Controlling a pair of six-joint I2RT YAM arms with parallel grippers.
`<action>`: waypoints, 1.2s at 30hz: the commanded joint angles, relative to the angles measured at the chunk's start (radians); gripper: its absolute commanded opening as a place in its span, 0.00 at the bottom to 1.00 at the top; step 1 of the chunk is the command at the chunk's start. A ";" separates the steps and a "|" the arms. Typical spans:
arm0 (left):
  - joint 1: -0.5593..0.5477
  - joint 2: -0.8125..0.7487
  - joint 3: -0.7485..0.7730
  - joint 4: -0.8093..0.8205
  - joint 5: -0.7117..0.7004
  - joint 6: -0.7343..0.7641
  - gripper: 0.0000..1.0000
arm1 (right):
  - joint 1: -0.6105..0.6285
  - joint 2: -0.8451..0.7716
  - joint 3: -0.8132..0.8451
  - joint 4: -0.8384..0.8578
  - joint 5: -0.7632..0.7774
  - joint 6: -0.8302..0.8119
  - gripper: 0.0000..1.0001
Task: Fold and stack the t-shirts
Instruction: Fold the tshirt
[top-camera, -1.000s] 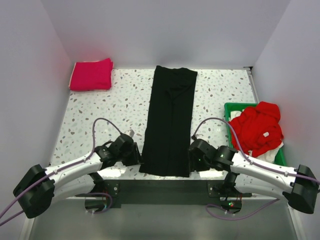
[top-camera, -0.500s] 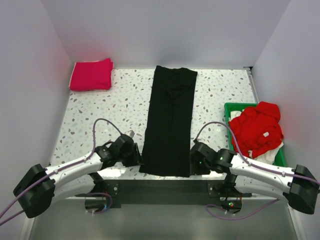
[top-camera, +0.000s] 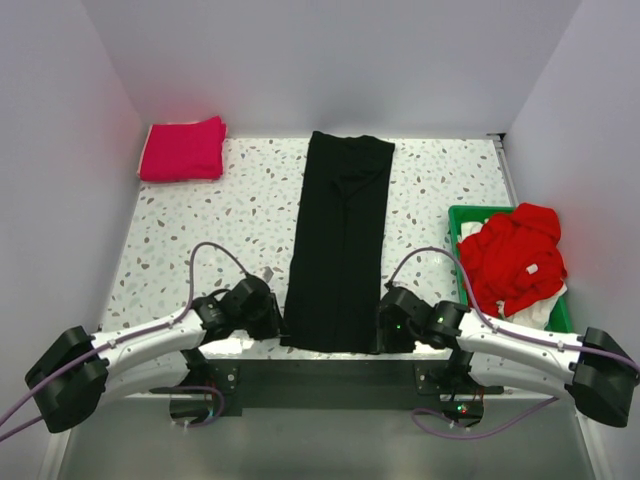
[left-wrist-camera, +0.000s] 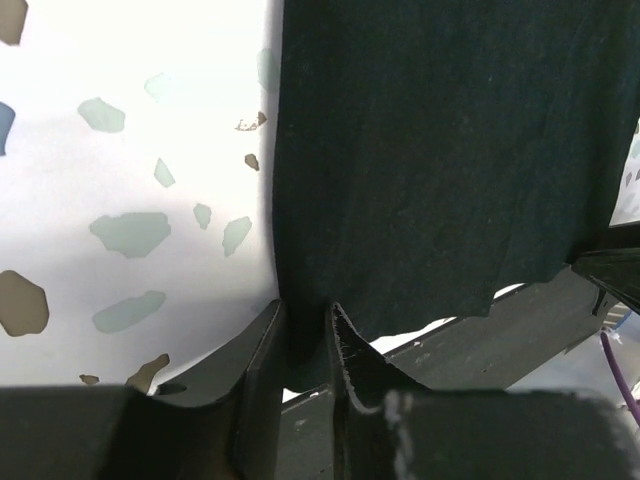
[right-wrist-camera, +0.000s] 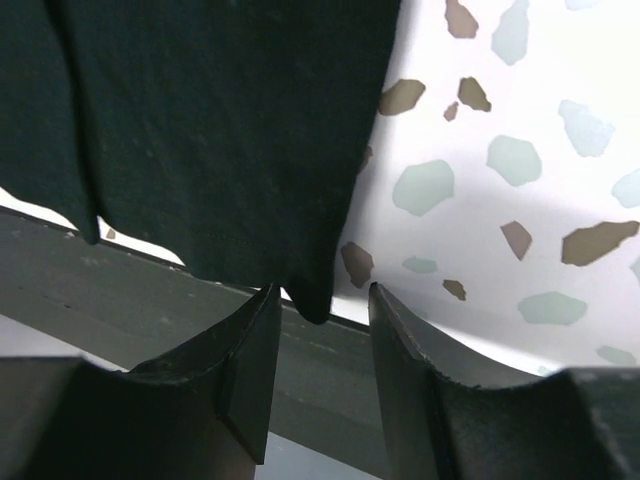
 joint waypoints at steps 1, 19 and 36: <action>-0.022 -0.006 -0.041 -0.054 -0.004 -0.028 0.25 | 0.004 0.000 -0.029 0.061 -0.006 0.039 0.44; -0.071 -0.063 -0.059 -0.126 0.010 -0.062 0.31 | -0.004 -0.042 -0.032 0.009 -0.017 0.040 0.29; -0.180 -0.086 -0.018 -0.087 -0.020 -0.100 0.00 | -0.006 -0.205 0.051 -0.219 -0.011 -0.033 0.11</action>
